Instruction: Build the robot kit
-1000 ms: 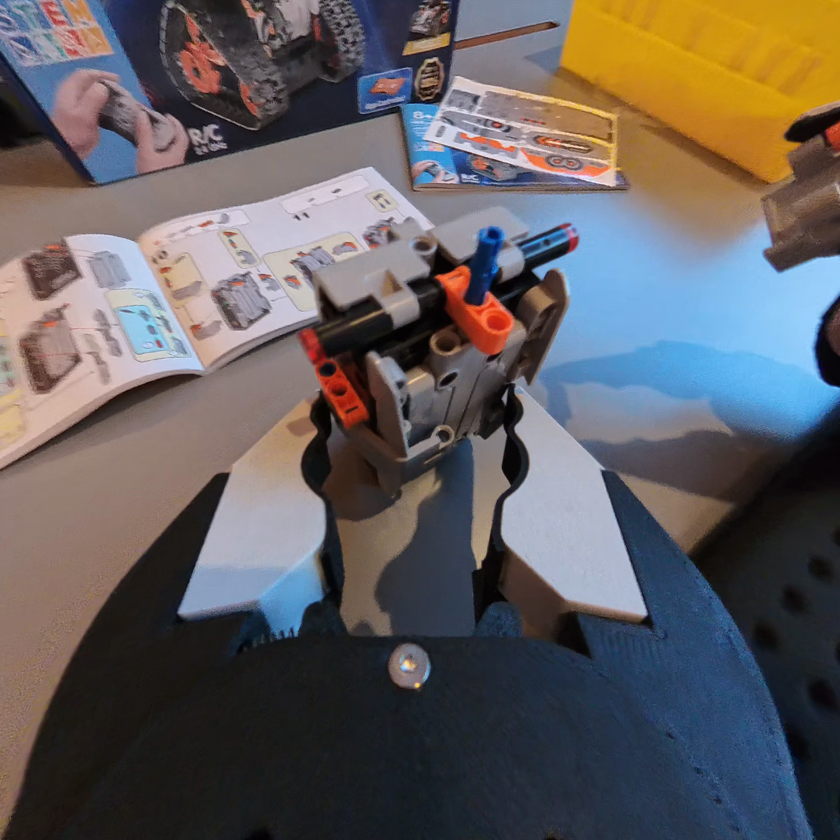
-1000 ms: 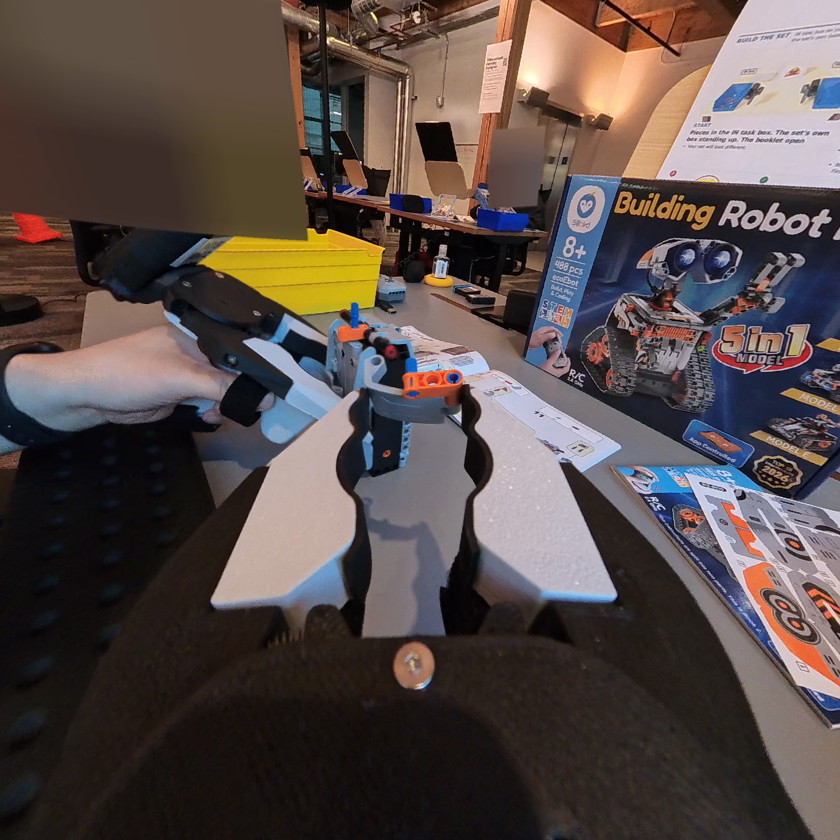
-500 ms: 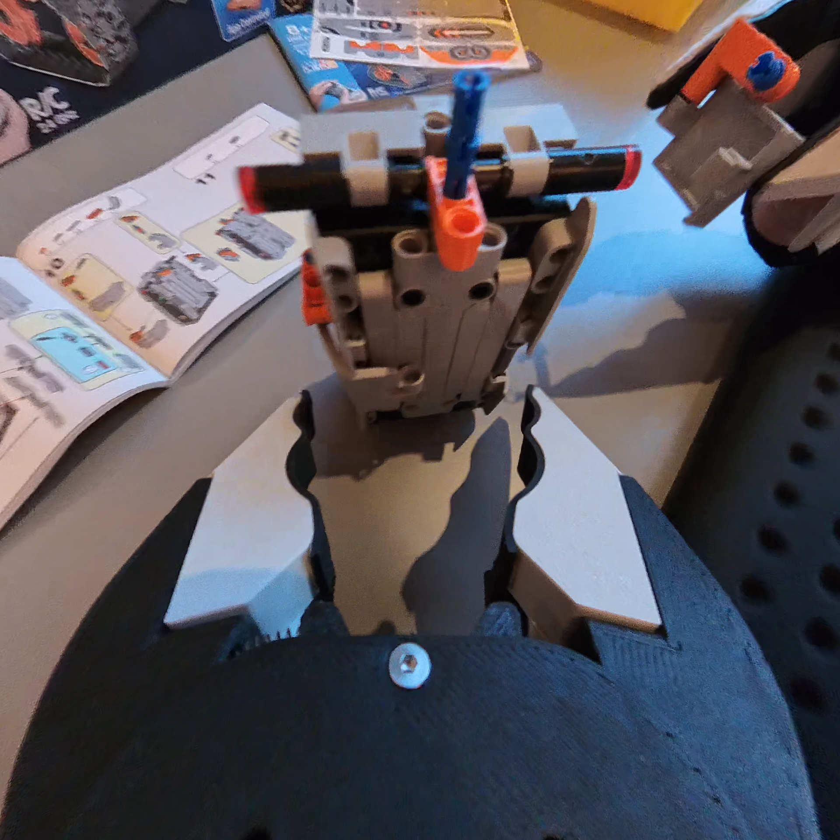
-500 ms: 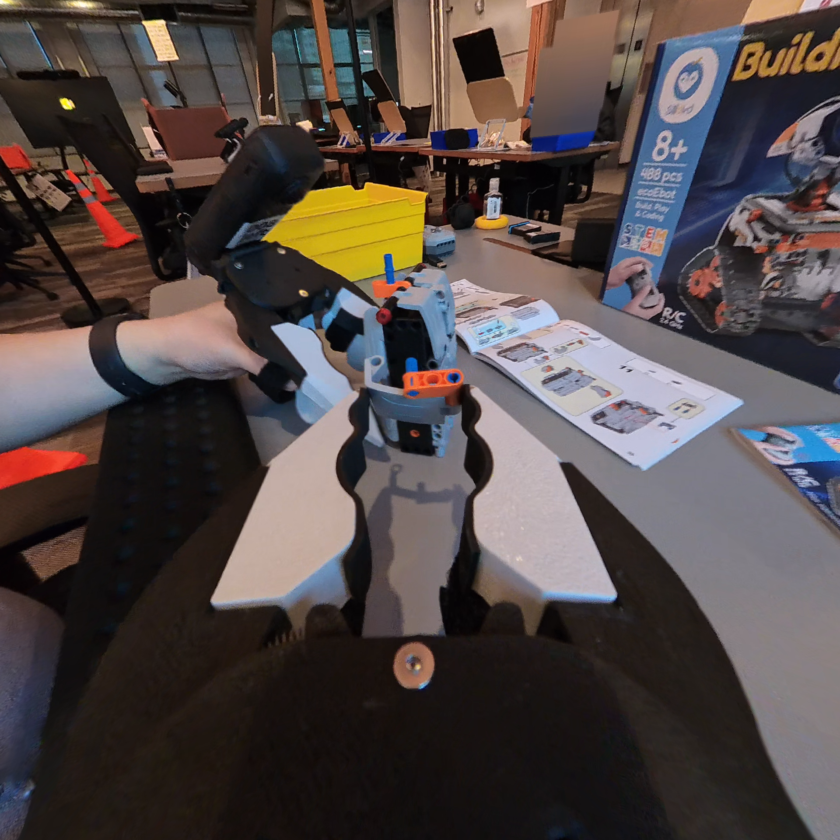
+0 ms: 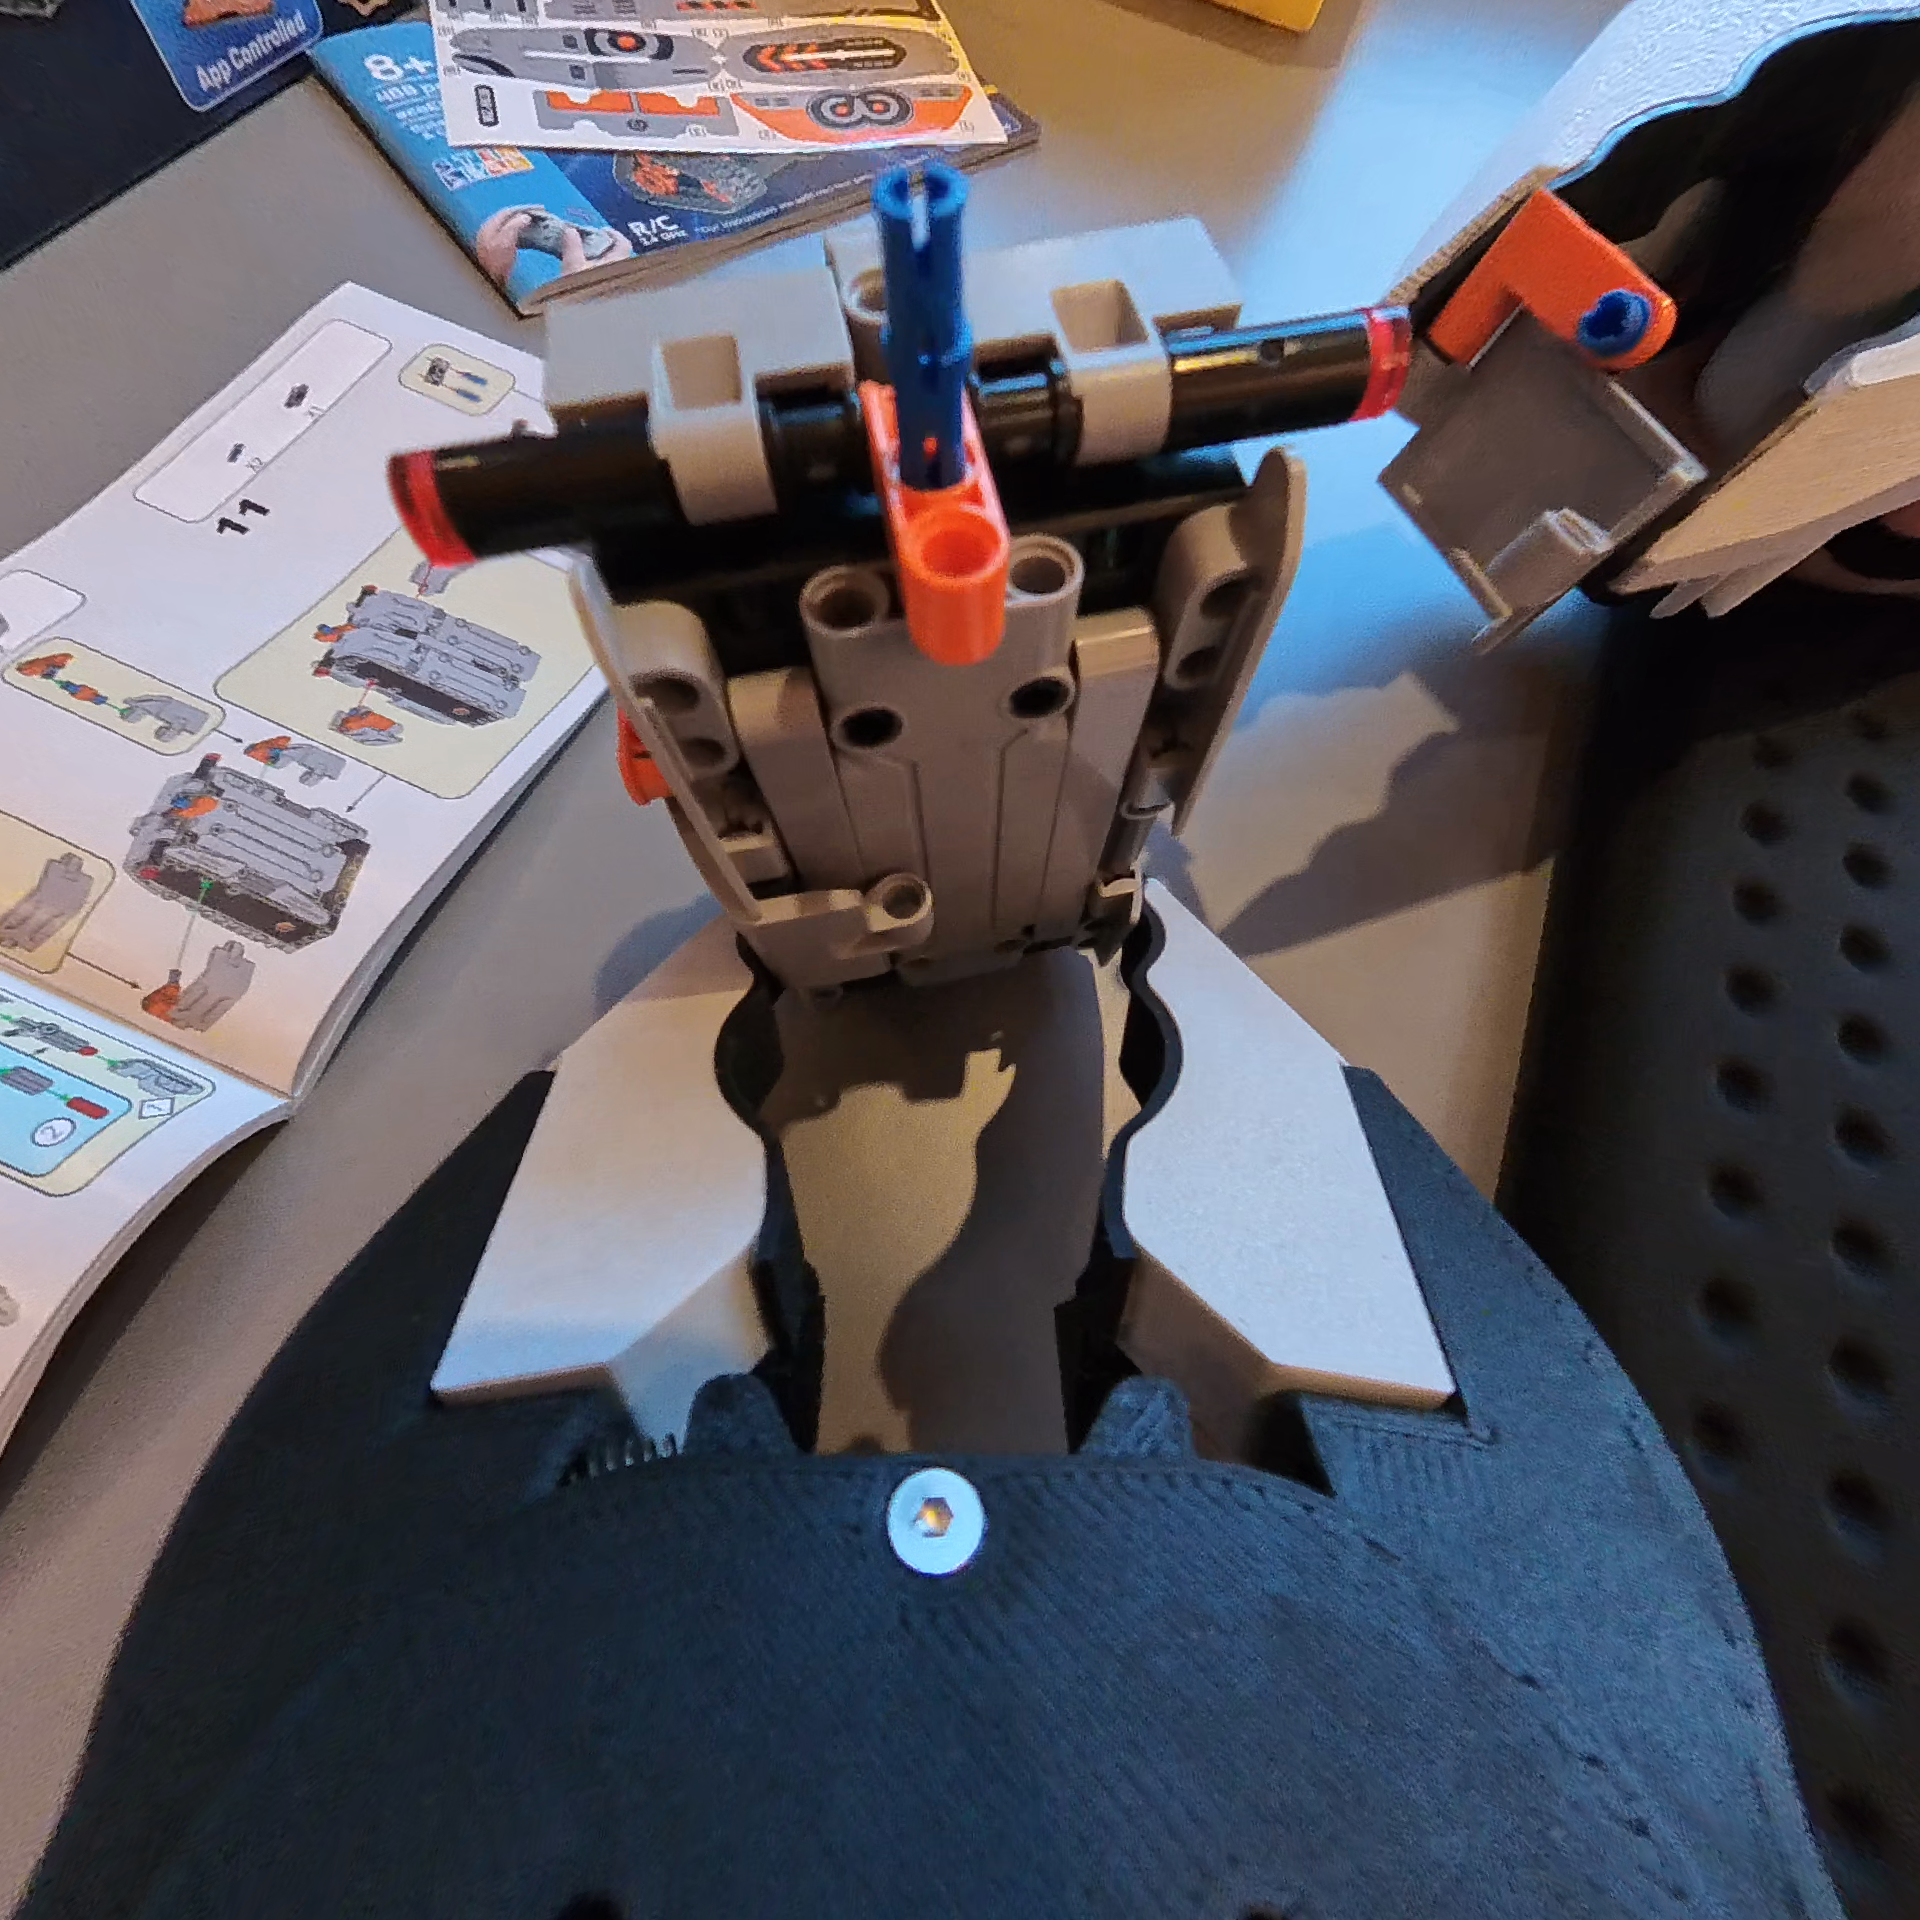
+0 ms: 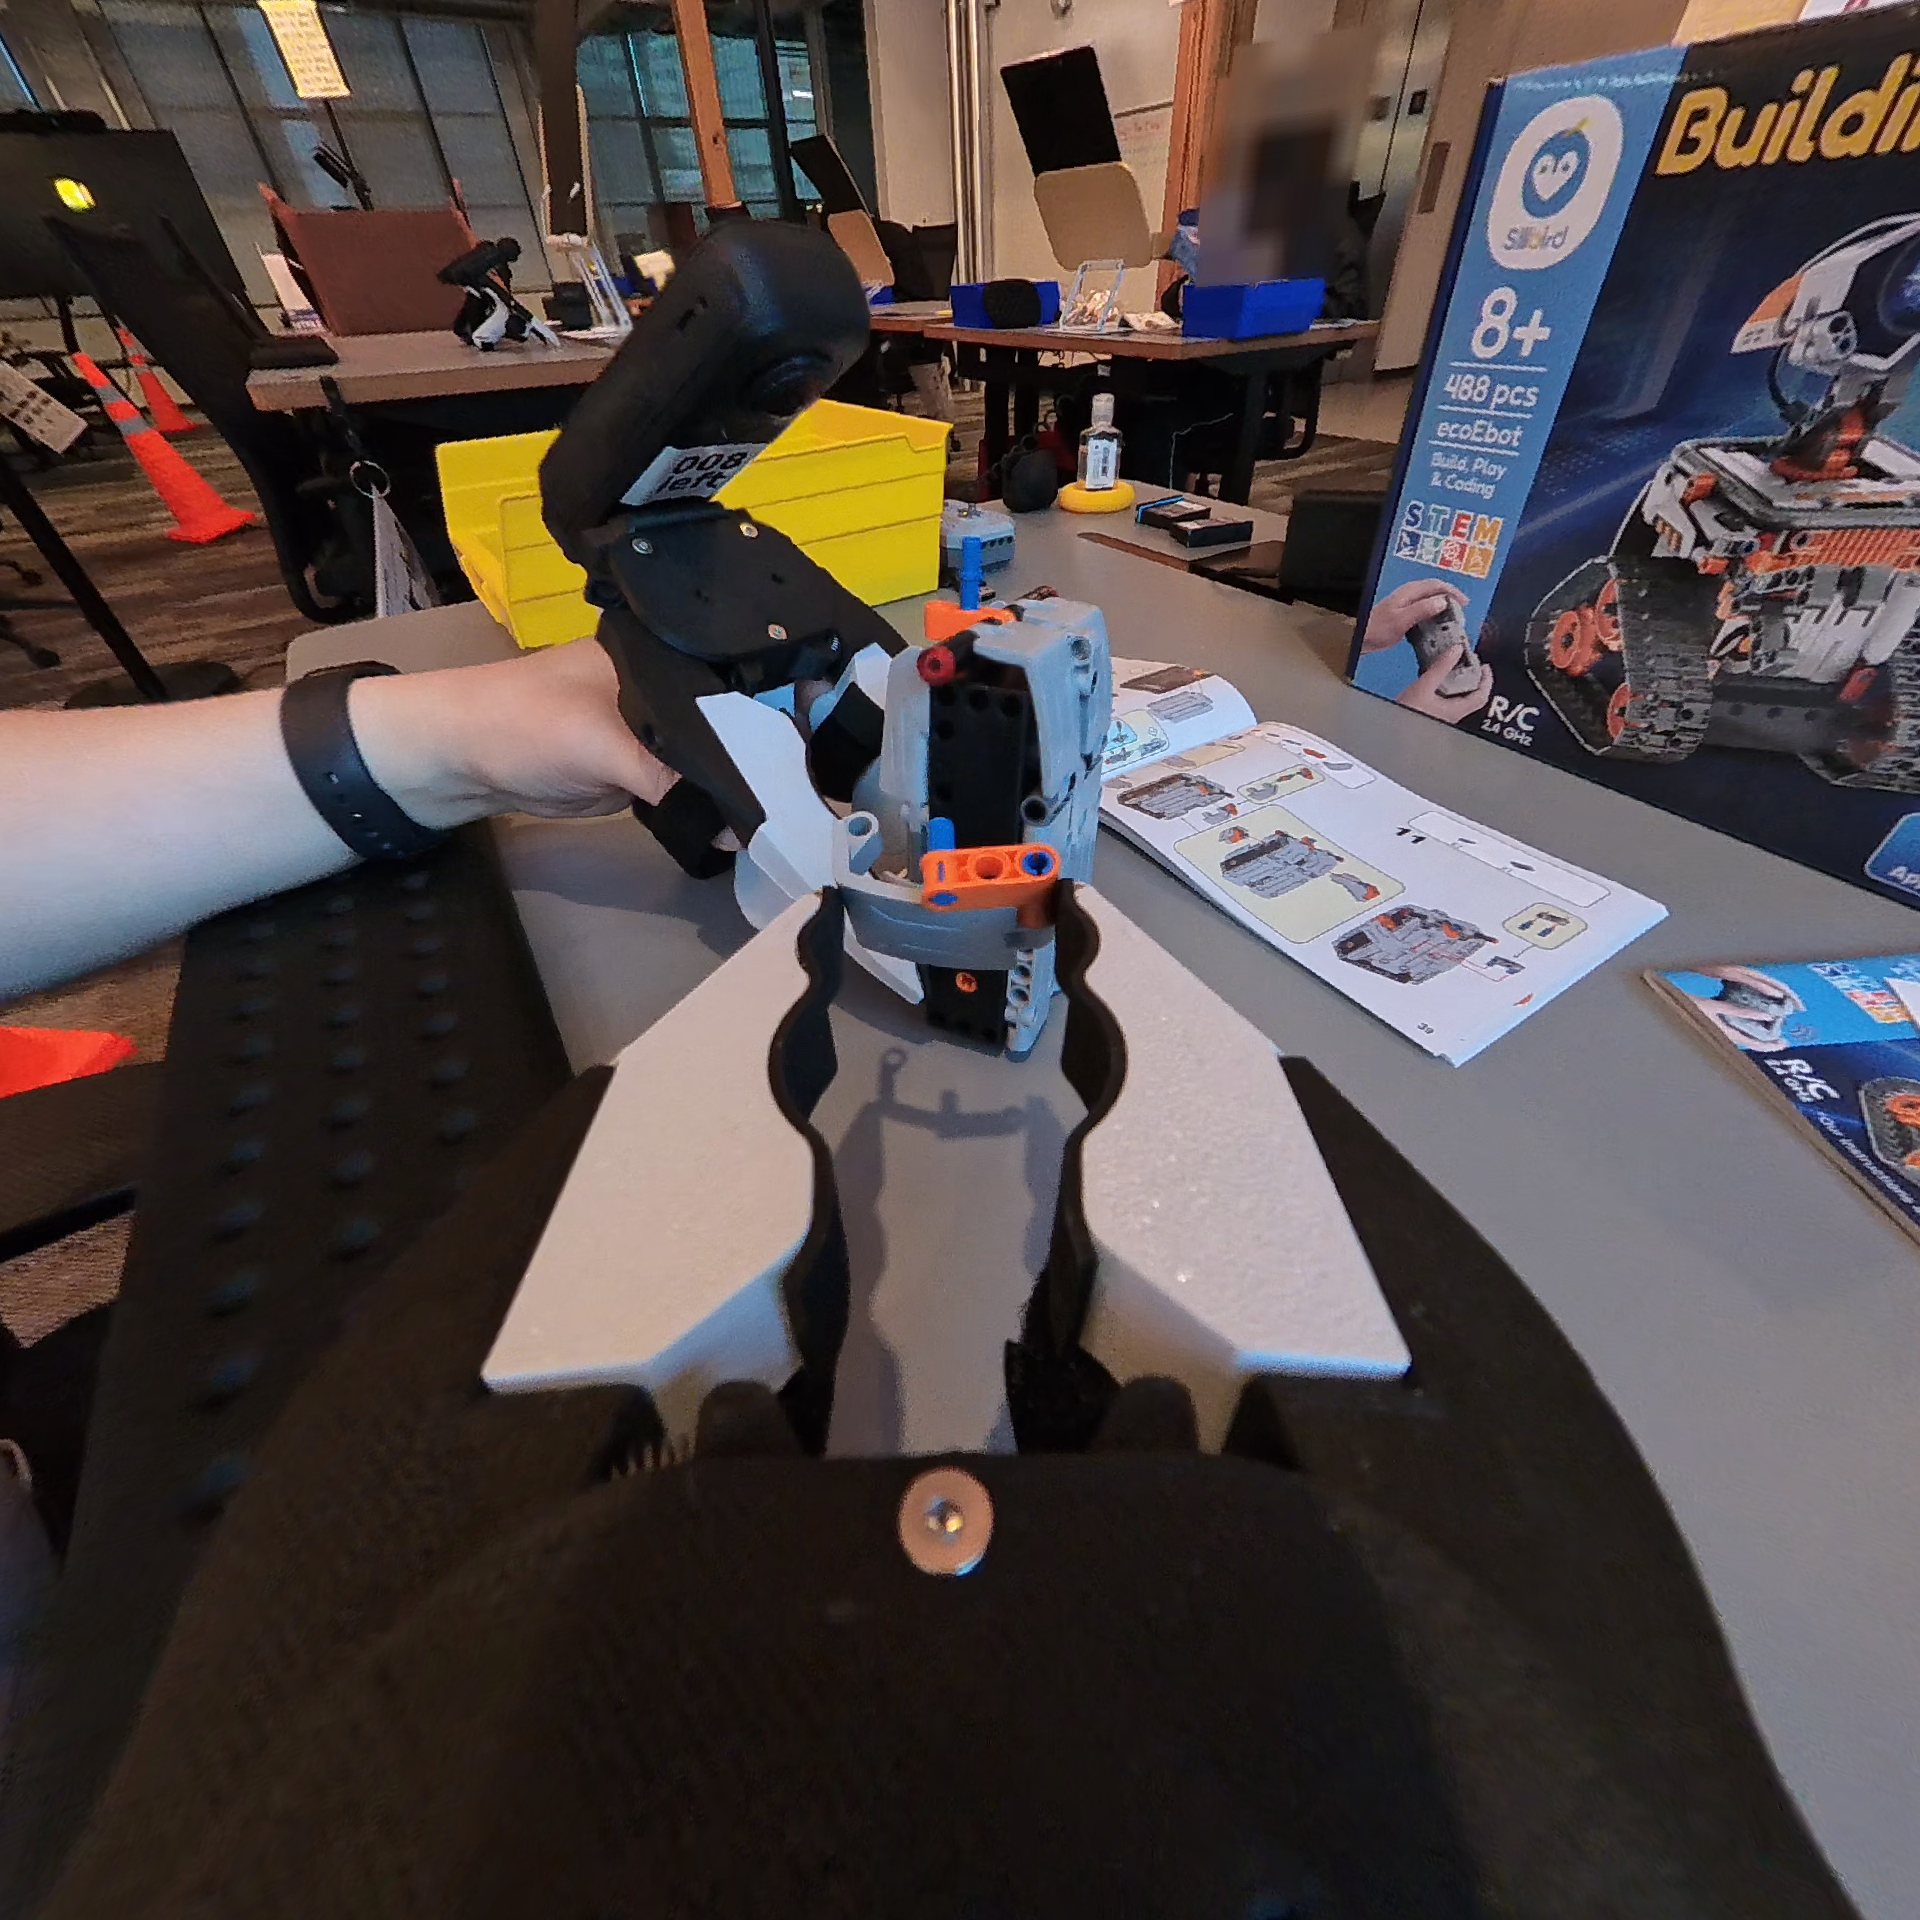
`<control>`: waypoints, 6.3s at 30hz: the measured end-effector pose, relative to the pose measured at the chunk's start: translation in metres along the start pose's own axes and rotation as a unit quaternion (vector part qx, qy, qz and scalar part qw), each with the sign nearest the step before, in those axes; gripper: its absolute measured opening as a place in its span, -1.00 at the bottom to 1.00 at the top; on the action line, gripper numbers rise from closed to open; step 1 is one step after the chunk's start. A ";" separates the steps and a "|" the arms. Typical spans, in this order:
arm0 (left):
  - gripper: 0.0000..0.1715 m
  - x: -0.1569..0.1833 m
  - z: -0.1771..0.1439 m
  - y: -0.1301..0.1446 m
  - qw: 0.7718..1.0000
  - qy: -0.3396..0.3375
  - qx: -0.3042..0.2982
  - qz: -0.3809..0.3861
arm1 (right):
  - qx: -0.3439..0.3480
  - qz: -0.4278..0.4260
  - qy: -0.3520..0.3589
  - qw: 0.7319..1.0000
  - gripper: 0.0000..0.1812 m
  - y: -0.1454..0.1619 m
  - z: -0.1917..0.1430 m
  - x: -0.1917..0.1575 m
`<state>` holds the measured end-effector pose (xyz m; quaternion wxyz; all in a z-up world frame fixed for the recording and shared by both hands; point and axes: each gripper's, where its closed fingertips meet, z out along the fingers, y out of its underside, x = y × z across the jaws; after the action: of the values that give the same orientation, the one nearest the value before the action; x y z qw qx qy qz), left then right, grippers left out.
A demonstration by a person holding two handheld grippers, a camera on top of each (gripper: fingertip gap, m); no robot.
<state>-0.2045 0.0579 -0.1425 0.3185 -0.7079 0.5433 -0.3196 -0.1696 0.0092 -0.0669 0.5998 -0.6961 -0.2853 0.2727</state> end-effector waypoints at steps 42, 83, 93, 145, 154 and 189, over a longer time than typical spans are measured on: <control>-0.51 0.029 -0.034 -0.008 0.964 -0.264 0.039 0.007 | -0.074 0.019 0.027 0.997 -0.56 0.023 0.045 -0.010; -0.65 0.006 -0.034 -0.013 0.946 -0.304 0.023 0.113 | -0.092 0.042 0.139 0.985 -0.56 0.020 0.065 0.003; -0.59 0.002 -0.034 -0.016 0.943 -0.310 0.028 0.117 | -0.091 0.068 0.125 0.986 -0.56 0.021 0.066 0.002; -0.69 0.007 -0.029 -0.012 0.978 -0.193 0.073 0.036 | -0.069 -0.076 -0.342 0.934 -0.06 -0.003 0.078 0.016; -0.69 0.006 -0.026 -0.011 0.980 -0.181 0.072 0.031 | -0.082 -0.062 -0.407 0.908 0.15 0.008 0.087 0.012; -0.69 0.028 -0.027 -0.013 0.979 -0.167 0.080 0.083 | -0.093 -0.051 -0.362 0.926 -0.03 0.020 0.071 -0.006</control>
<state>-0.2131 0.0309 -0.1132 0.4861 -0.6757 0.5120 -0.2119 -0.2239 0.0504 -0.0961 0.4013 -0.5874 -0.5425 0.4469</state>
